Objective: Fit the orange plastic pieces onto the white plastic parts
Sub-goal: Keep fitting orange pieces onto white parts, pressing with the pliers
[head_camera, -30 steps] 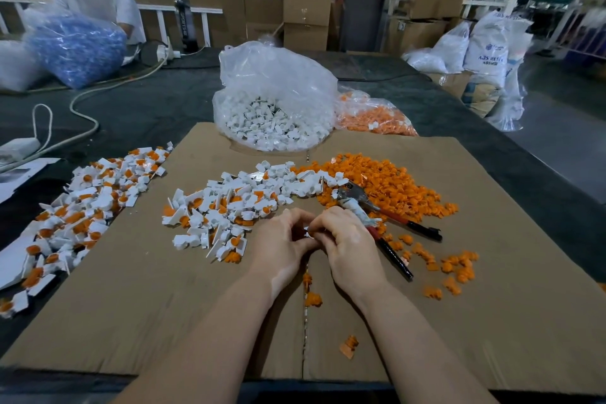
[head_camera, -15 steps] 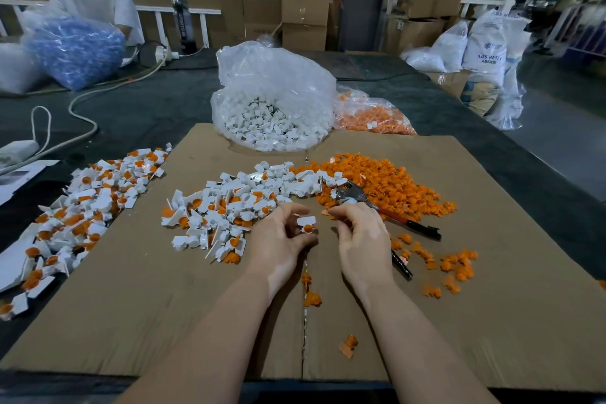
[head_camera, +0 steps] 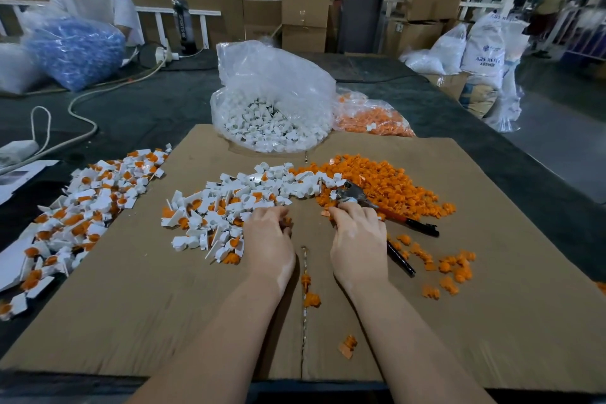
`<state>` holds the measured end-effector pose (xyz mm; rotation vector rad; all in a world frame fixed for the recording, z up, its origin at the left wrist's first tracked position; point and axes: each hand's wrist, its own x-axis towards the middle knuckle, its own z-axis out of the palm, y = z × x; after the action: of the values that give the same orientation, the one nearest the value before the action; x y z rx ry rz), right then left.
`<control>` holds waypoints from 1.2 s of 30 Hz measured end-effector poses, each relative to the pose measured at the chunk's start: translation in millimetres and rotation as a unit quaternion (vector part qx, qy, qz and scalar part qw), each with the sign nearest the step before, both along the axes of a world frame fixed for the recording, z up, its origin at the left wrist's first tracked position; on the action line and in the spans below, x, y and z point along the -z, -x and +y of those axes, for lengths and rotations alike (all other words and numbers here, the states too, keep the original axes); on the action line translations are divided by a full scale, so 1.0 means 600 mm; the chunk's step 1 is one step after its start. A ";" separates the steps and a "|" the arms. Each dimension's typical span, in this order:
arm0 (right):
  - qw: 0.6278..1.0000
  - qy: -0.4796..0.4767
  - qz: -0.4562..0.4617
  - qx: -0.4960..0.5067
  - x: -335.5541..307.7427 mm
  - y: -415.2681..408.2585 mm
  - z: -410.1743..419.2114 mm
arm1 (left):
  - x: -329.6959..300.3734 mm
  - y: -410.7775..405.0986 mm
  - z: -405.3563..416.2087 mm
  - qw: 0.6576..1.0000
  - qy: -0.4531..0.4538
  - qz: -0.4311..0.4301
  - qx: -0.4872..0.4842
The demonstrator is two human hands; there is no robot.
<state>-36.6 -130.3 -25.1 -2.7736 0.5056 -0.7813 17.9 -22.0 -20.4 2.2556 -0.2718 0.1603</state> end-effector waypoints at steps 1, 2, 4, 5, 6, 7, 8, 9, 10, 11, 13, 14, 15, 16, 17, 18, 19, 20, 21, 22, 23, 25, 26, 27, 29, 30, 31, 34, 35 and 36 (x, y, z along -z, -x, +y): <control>1.000 0.010 0.027 0.000 0.001 -0.001 -0.001 | 0.000 0.001 -0.001 1.000 -0.015 0.000 -0.006; 0.999 0.019 0.050 0.001 0.002 -0.003 -0.003 | 0.000 0.002 -0.002 1.000 -0.029 0.001 -0.010; 0.997 0.030 0.076 0.004 0.003 -0.005 -0.005 | 0.000 0.003 -0.004 0.999 -0.052 0.009 -0.015; 0.996 0.032 0.083 0.007 0.003 -0.006 -0.005 | 0.000 0.003 -0.005 0.998 -0.061 0.012 -0.018; 0.996 0.033 0.087 0.010 0.003 -0.006 -0.005 | -0.001 0.003 -0.006 0.997 -0.071 0.016 -0.021; 0.995 0.032 0.091 0.012 0.002 -0.006 -0.005 | -0.002 0.003 -0.008 0.996 -0.079 0.022 -0.025; 0.995 0.030 0.094 0.014 0.002 -0.006 -0.005 | -0.002 0.003 -0.008 0.996 -0.085 0.027 -0.029; 0.995 0.028 0.097 0.016 0.002 -0.005 -0.004 | -0.003 0.002 -0.009 0.995 -0.090 0.031 -0.030; 0.995 0.028 0.099 0.017 0.002 -0.005 -0.004 | -0.002 0.002 -0.009 0.995 -0.096 0.030 -0.029; 0.994 0.030 0.101 0.019 0.001 -0.005 -0.004 | -0.001 0.001 -0.010 0.994 -0.101 0.025 -0.028; 0.994 0.031 0.101 0.021 0.001 -0.004 -0.004 | 0.002 -0.001 -0.011 0.994 -0.109 0.009 -0.024; 0.994 0.030 0.100 0.023 0.000 -0.004 -0.004 | 0.003 -0.002 -0.011 0.993 -0.113 0.002 -0.022; 0.994 0.028 0.100 0.024 0.000 -0.004 -0.004 | 0.004 -0.002 -0.012 0.993 -0.116 -0.005 -0.019; 0.994 0.027 0.101 0.024 -0.001 -0.004 -0.004 | 0.005 -0.003 -0.012 0.993 -0.118 -0.014 -0.016; 0.994 0.027 0.103 0.024 -0.001 -0.004 -0.003 | 0.006 -0.004 -0.012 0.993 -0.118 -0.027 -0.011; 0.994 0.027 0.106 0.023 -0.001 -0.004 -0.003 | 0.007 -0.005 -0.012 0.992 -0.119 -0.042 -0.006; 0.993 0.028 0.110 0.021 -0.002 -0.004 -0.002 | 0.008 -0.006 -0.012 0.991 -0.122 -0.059 0.001; 0.993 0.028 0.112 0.020 -0.002 -0.004 -0.002 | 0.009 -0.007 -0.011 0.989 -0.125 -0.074 0.013; 0.993 0.028 0.114 0.020 -0.002 -0.004 -0.002 | 0.010 -0.008 -0.011 0.988 -0.127 -0.088 0.032; 0.993 0.029 0.114 0.021 -0.002 -0.004 -0.001 | 0.011 -0.009 -0.012 0.986 -0.126 -0.097 0.056; 0.993 0.029 0.116 0.022 -0.002 -0.004 -0.001 | 0.012 -0.009 -0.014 0.984 -0.123 -0.102 0.082; 0.992 0.029 0.121 0.023 -0.001 -0.005 -0.001 | 0.016 -0.012 -0.019 0.980 -0.123 -0.101 0.120; 0.992 0.028 0.122 0.023 0.000 -0.006 -0.001 | 0.019 -0.016 -0.021 0.979 -0.126 -0.098 0.127; 0.992 0.028 0.123 0.023 0.000 -0.006 -0.001 | 0.021 -0.020 -0.022 0.979 -0.129 -0.092 0.128; 0.992 0.028 0.121 0.022 0.000 -0.007 -0.001 | 0.024 -0.029 -0.024 0.980 -0.138 -0.074 0.125; 0.992 0.029 0.120 0.020 0.001 -0.007 -0.001 | 0.025 -0.034 -0.025 0.979 -0.146 -0.068 0.124; 0.992 0.030 0.119 0.016 0.001 -0.007 0.000 | 0.026 -0.038 -0.027 0.978 -0.155 -0.065 0.121; 0.993 0.028 0.118 0.006 0.001 -0.009 0.000 | 0.027 -0.048 -0.032 0.976 -0.176 -0.064 0.112; 0.992 0.027 0.119 0.003 0.001 -0.009 0.000 | 0.028 -0.051 -0.034 0.975 -0.180 -0.065 0.110; 0.992 0.026 0.122 0.000 0.002 -0.009 -0.001 | 0.028 -0.054 -0.035 0.974 -0.184 -0.066 0.110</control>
<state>-30.9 -130.6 -26.1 -2.9356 0.5348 -0.4623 50.3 -43.0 -37.3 2.5622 -0.6680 0.1523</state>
